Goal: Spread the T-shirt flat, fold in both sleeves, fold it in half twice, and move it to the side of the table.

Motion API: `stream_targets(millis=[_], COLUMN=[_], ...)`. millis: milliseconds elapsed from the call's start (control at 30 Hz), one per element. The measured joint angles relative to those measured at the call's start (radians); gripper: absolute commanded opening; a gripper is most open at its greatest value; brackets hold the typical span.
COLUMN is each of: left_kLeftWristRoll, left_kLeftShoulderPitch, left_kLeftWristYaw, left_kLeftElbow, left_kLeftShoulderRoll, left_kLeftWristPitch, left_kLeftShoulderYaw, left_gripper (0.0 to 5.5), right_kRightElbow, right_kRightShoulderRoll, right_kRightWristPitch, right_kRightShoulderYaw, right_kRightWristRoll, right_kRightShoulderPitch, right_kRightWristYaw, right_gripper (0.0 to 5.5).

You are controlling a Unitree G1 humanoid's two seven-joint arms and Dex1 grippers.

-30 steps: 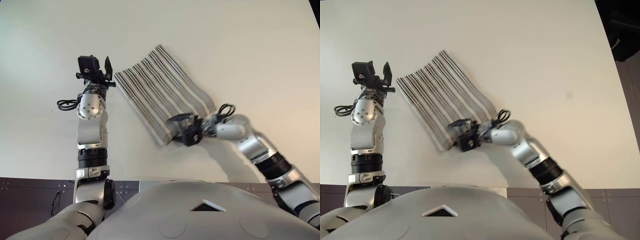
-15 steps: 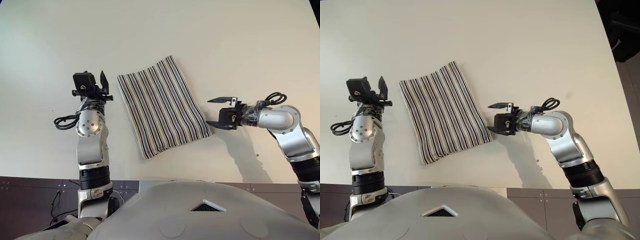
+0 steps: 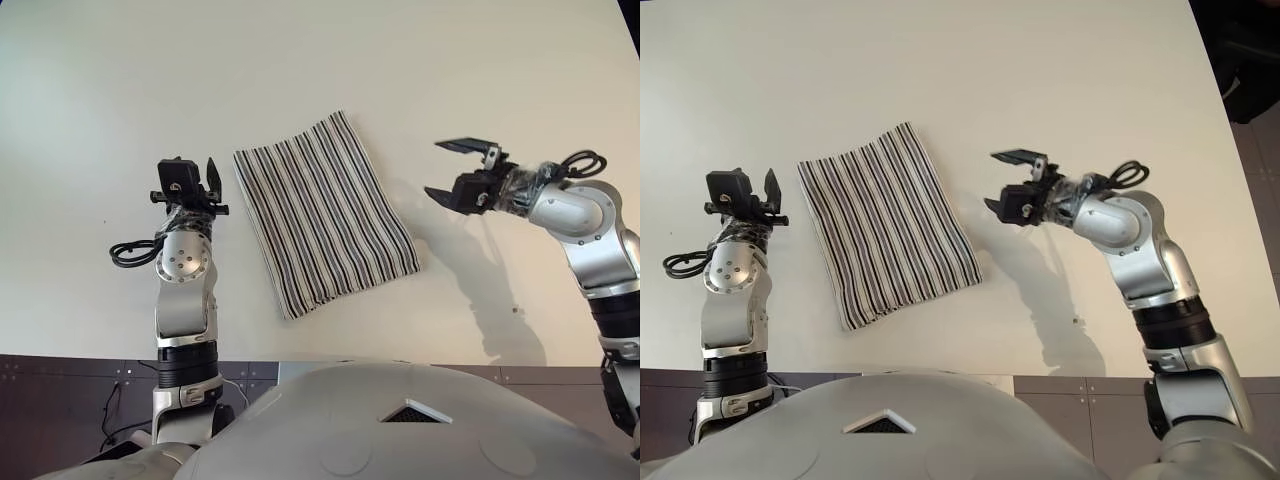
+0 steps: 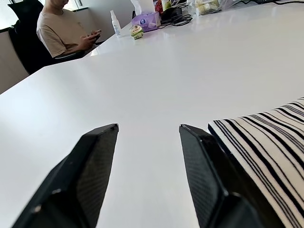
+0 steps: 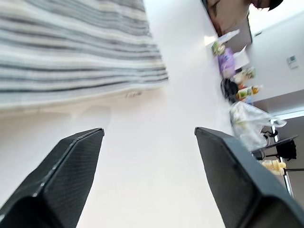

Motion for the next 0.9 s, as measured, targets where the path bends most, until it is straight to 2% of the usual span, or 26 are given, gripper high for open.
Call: stream_targets(millis=[33,133,267,367,467,633,767,900], left_kLeftWristRoll=[0.001,0.002,0.002,0.004,0.020,0.037,0.048,0.062], left_kLeftShoulderPitch=[-0.017,-0.042,-0.046,-0.040,0.008,0.090,0.122,0.131], left_kLeftWristYaw=[-0.001,-0.008,-0.011,-0.009,0.002,0.032,0.030,-0.007], left_kLeftElbow=[0.016,0.022,0.029,0.028,0.016,-0.035,-0.051,-0.065], left_kLeftShoulderRoll=[0.005,0.016,0.018,0.015,-0.005,-0.046,-0.047,-0.010], left_kLeftWristPitch=[-0.002,-0.005,-0.007,-0.009,-0.010,-0.010,-0.010,-0.010], left_kLeftShoulderYaw=[-0.001,-0.003,-0.011,-0.013,-0.012,-0.016,-0.029,-0.030], left_gripper=[2.37,2.37,2.37,2.37,2.37,2.37,2.37,2.37], right_kRightElbow=[-0.049,-0.070,0.077,0.096,0.056,-0.162,-0.285,-0.295], right_kRightShoulderRoll=[0.036,0.059,0.074,0.047,-0.062,-0.236,-0.240,-0.146], right_kRightWristPitch=[0.017,0.041,-0.030,-0.058,-0.058,0.006,0.078,0.150], right_kRightShoulderYaw=[0.056,0.125,0.190,0.178,0.111,0.026,0.040,0.099], right_kRightWristRoll=[0.002,-0.015,-0.133,-0.127,-0.093,0.003,0.032,-0.003], right_kRightShoulderPitch=[0.032,0.108,0.070,0.067,0.135,0.353,0.438,0.393], right_kRightWristYaw=[0.021,0.036,-0.038,-0.041,-0.020,0.063,0.094,0.083], right_gripper=[3.53,3.53,3.53,3.53,3.53,3.53,3.53,3.53])
